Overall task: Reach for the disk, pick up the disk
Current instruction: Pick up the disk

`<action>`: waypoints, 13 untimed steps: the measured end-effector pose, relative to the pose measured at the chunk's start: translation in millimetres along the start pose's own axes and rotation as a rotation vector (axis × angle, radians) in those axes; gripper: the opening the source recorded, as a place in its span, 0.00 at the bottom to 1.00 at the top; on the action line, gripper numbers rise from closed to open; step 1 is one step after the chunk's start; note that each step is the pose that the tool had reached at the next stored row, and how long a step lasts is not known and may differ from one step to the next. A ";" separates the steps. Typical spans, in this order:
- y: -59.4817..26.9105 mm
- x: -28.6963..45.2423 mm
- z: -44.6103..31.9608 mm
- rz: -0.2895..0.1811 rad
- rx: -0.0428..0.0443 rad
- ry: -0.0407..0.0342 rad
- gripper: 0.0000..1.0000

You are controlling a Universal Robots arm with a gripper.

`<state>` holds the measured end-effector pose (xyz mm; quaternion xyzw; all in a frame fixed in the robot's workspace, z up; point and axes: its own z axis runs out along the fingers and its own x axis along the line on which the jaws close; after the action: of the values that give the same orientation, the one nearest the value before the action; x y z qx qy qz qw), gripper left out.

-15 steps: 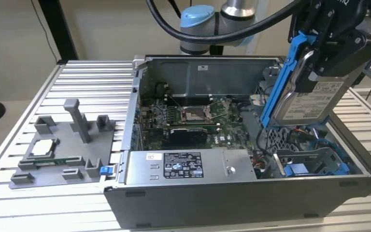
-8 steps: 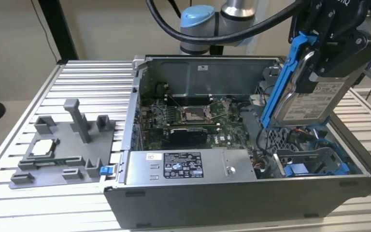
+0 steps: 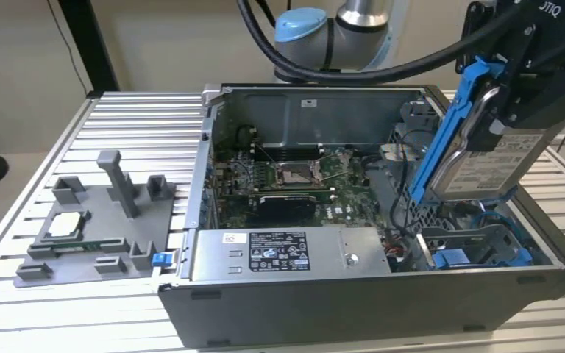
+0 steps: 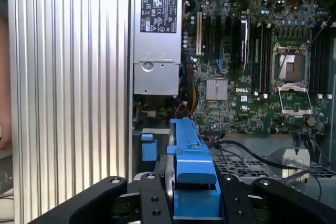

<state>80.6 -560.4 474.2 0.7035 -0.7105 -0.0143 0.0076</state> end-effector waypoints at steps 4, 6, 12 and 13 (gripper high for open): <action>-7.2 9.7 0.7 0.000 -0.0028 0.0000 0.00; -10.8 15.0 1.2 0.000 -0.0042 -0.0001 0.00; -21.5 26.9 2.6 0.000 -0.0073 0.0001 0.00; -23.3 28.4 2.9 0.000 -0.0076 0.0000 0.00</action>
<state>103.4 -589.0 470.3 0.7035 -0.7105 -0.0170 0.0103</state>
